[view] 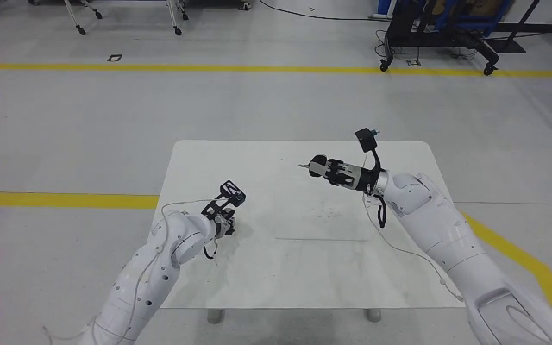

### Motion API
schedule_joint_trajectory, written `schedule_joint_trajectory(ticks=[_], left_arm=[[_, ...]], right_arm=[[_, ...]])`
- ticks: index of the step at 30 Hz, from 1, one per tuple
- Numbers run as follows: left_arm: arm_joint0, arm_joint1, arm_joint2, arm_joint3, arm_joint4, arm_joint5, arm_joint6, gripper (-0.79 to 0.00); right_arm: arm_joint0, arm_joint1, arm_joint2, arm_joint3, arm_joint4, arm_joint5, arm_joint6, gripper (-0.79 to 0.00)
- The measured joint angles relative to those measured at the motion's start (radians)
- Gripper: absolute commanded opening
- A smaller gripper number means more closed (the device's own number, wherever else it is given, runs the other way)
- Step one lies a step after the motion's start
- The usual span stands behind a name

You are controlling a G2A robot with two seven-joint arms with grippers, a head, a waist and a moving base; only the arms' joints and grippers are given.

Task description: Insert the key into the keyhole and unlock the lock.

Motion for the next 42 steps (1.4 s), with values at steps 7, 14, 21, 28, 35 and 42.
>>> schedule_joint_trajectory(ticks=[7,14,21,28,35,42], left_arm=[[-0.002,0.000,0.000,-0.013,-0.002,-0.004,-0.016,-0.785],[0.012,0.004,-0.019,-0.035,-0.008,0.002,-0.032,-0.471],[0.019,0.008,-0.028,-0.046,-0.017,-0.011,-0.052,-0.563],[0.008,0.009,-0.035,-0.029,-0.029,-0.018,-0.054,-0.640],[-0.006,0.006,-0.025,-0.008,-0.038,-0.019,-0.054,-0.785],[-0.027,0.001,-0.010,0.018,-0.037,-0.008,-0.035,-0.785]], right_arm=[[0.000,0.000,0.000,0.000,0.000,0.000,0.000,-0.785],[0.000,0.000,0.000,0.000,0.000,0.000,0.000,-0.785],[0.000,0.000,0.000,0.000,0.000,0.000,0.000,-0.785],[0.000,0.000,0.000,0.000,0.000,0.000,0.000,-0.785],[0.000,0.000,0.000,0.000,0.000,0.000,0.000,-0.785],[0.000,0.000,0.000,0.000,0.000,0.000,0.000,-0.785]])
